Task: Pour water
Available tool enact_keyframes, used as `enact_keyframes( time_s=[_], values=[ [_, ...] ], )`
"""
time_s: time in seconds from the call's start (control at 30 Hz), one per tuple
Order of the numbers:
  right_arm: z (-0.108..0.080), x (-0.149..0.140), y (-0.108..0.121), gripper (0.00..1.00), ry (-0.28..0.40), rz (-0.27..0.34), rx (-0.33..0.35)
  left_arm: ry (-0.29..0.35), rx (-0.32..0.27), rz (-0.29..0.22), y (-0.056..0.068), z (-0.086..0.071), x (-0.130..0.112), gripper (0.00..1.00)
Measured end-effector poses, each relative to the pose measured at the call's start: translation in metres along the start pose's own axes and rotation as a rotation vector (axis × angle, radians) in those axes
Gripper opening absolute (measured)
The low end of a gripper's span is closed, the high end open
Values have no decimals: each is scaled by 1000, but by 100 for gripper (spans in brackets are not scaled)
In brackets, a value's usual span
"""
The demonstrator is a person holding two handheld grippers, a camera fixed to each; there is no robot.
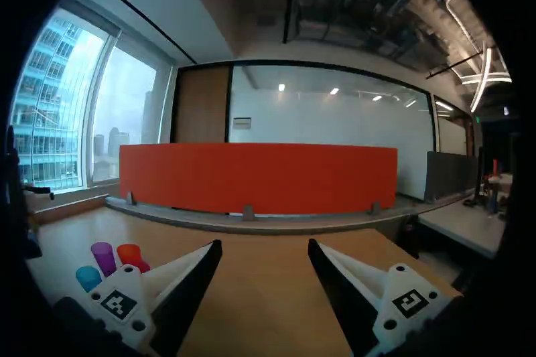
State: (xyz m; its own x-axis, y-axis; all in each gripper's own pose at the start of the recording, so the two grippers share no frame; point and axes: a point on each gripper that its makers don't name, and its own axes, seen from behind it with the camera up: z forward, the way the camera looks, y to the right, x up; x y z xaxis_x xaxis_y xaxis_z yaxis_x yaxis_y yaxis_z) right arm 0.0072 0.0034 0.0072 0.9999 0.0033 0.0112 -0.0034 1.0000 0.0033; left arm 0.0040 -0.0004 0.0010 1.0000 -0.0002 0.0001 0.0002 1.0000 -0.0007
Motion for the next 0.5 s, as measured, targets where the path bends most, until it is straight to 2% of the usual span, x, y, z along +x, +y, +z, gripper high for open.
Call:
enact_keyframes(
  time_s=[0.27,0.5],
  values=[
    [6,36,-2,100,-3,-12,30,-21,-31,-19,0,11,46,98],
    [7,74,-14,100,8,-11,72,0,-58,7,1,13,89,98]
  ],
)
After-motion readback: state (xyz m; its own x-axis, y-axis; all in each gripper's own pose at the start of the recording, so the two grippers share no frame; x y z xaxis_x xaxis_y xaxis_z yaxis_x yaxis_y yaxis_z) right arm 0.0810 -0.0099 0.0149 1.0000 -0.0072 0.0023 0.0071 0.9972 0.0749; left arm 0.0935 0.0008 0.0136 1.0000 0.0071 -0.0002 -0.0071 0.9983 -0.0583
